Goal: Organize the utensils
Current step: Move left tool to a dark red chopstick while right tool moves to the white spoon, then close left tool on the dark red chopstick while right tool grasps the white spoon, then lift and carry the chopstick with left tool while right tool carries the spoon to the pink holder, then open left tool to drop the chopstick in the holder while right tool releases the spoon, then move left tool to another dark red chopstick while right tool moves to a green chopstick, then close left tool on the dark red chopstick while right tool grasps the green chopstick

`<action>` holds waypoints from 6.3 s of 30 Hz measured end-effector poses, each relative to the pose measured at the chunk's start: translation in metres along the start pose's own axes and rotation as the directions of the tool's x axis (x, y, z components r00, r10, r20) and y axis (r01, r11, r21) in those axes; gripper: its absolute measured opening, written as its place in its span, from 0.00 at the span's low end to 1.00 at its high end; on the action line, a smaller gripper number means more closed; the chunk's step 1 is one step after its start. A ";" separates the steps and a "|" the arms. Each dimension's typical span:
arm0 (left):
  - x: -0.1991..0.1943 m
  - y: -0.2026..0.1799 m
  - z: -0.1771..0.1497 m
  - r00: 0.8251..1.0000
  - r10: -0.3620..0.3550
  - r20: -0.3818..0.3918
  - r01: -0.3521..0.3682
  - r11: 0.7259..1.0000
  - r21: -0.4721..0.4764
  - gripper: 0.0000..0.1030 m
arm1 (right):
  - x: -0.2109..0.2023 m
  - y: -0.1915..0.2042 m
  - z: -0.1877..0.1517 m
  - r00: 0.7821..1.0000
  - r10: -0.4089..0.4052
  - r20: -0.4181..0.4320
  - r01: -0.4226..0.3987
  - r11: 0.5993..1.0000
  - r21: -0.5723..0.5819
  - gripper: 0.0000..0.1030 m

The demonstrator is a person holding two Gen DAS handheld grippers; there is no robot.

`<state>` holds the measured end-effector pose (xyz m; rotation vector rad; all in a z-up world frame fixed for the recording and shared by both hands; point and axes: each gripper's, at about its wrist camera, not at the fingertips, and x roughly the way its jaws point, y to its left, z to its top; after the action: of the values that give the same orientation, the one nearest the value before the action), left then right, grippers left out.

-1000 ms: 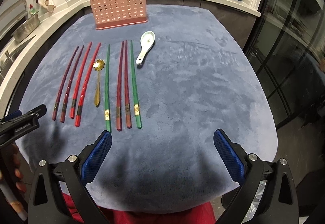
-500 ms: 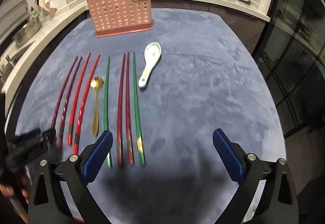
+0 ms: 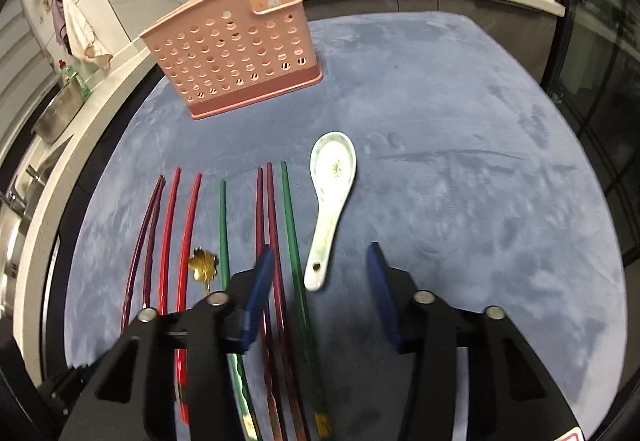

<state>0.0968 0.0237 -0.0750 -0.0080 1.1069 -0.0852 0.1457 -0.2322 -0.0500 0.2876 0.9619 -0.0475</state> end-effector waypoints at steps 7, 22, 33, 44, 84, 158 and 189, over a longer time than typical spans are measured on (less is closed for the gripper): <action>0.003 0.000 0.003 1.000 0.006 0.000 -0.006 1.000 -0.001 0.20 | 0.021 -0.009 0.004 0.999 0.030 -0.038 -0.028 0.998 0.051 0.22; 0.003 0.000 0.002 1.000 0.005 0.005 -0.005 1.000 -0.001 0.20 | 0.037 -0.020 -0.007 0.998 0.056 -0.042 -0.054 0.997 0.061 0.08; -0.010 0.010 0.006 1.000 -0.031 -0.001 0.031 0.999 -0.032 0.09 | 0.000 -0.023 -0.004 1.000 0.016 0.010 -0.016 0.999 0.036 0.06; -0.059 0.021 0.018 0.994 -0.036 0.108 0.042 0.998 -0.049 0.07 | -0.051 -0.038 -0.006 0.997 0.003 0.075 -0.008 0.998 0.063 0.06; -0.219 -0.036 0.317 0.722 -0.135 0.678 0.152 0.988 0.034 0.06 | -0.089 0.013 0.228 0.911 0.129 0.391 -0.124 0.992 -0.037 0.06; -0.039 -0.003 0.010 0.990 -0.047 0.132 0.052 0.998 -0.035 0.46 | -0.048 -0.005 -0.101 0.999 -0.015 -0.035 0.011 0.994 -0.112 0.27; -0.017 -0.015 -0.004 0.995 -0.081 0.058 0.082 0.997 -0.011 0.49 | -0.028 -0.004 -0.108 0.997 -0.032 -0.063 0.023 0.989 -0.147 0.14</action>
<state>0.0847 0.0100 -0.0612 -0.0677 1.0500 -0.1498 0.0421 -0.2101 -0.0861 0.1413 1.0290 0.0076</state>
